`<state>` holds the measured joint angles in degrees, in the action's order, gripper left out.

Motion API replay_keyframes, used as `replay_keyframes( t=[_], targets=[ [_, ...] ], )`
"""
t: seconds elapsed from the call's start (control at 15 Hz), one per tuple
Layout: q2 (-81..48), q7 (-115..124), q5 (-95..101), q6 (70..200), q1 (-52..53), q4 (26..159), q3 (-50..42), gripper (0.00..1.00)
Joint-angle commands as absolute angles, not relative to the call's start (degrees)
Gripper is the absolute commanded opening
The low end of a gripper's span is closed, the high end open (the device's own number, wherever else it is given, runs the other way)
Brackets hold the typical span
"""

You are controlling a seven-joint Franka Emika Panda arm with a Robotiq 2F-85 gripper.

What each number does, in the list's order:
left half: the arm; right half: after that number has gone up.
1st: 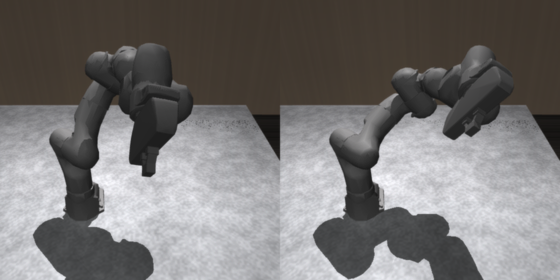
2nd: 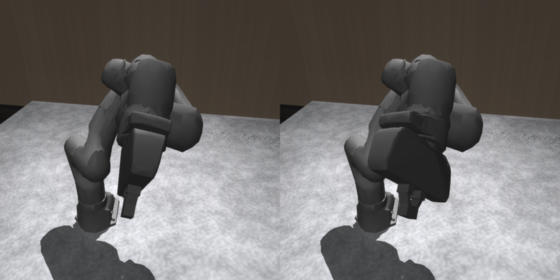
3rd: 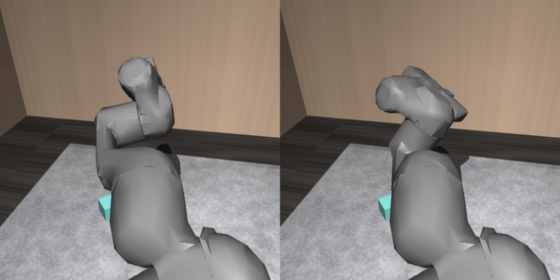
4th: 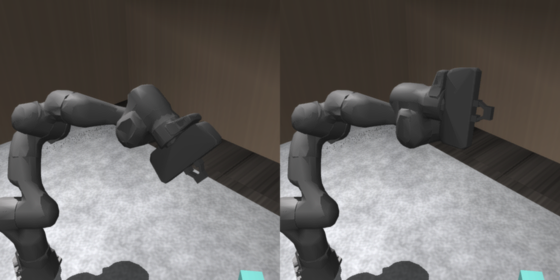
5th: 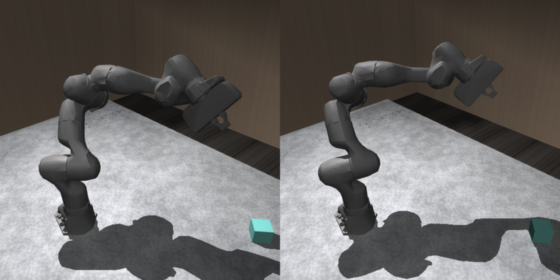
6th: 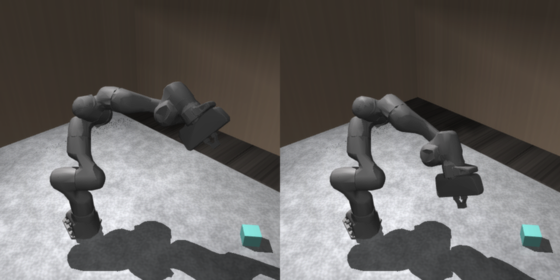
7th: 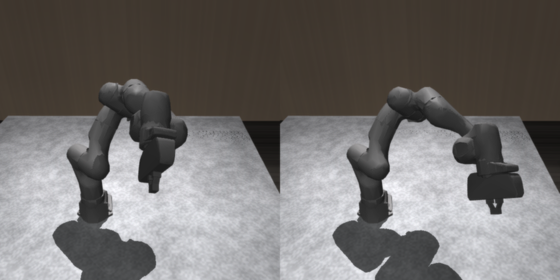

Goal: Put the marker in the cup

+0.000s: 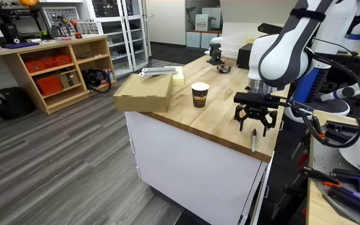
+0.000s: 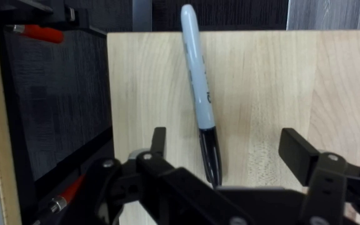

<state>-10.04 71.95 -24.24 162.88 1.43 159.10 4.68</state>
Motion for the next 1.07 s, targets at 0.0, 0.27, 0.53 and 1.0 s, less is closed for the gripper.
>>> replay_keyframes(
  t=[0.0,0.27,0.53,1.0],
  targets=[
    [-9.8,69.6,-26.9,160.9,1.2,159.0,4.8,0.70],
    [-10.4,68.2,-28.5,161.1,1.0,159.0,5.1,0.49],
    [-9.4,67.1,-30.1,161.4,1.1,160.0,5.2,0.23],
    [-10.1,66.8,-30.4,161.9,1.4,159.3,4.8,0.04]
  ],
)
